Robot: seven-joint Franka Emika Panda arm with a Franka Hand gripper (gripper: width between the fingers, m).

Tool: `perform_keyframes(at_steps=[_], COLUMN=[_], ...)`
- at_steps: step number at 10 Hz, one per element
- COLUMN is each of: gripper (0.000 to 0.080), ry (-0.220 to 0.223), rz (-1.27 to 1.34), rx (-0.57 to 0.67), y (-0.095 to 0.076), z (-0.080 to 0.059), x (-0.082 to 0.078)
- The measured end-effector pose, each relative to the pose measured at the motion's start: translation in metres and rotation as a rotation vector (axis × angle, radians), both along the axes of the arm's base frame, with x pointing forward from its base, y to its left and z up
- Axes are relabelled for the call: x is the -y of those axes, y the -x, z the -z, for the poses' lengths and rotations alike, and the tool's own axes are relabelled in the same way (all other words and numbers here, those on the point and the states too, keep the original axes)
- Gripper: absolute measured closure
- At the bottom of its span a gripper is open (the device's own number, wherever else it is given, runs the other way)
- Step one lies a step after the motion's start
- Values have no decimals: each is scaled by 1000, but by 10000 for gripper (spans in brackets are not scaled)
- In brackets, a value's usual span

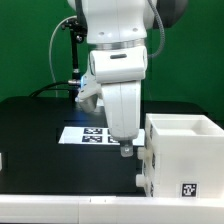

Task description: Assemble drawer

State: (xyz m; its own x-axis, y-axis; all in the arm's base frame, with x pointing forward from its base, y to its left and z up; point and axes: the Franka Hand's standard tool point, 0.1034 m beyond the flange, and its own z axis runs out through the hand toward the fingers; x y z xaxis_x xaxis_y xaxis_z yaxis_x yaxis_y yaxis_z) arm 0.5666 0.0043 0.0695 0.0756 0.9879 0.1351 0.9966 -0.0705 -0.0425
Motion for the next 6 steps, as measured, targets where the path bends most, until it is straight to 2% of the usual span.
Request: perform_keyframes(at_steps=[3, 5, 6], gripper=[150, 150, 150], ry=[1, 15, 18], rz=[-8, 11, 17], rx=[-1, 6, 10], y=[1, 0, -1], z=[1, -6, -8], x=[3, 25, 29])
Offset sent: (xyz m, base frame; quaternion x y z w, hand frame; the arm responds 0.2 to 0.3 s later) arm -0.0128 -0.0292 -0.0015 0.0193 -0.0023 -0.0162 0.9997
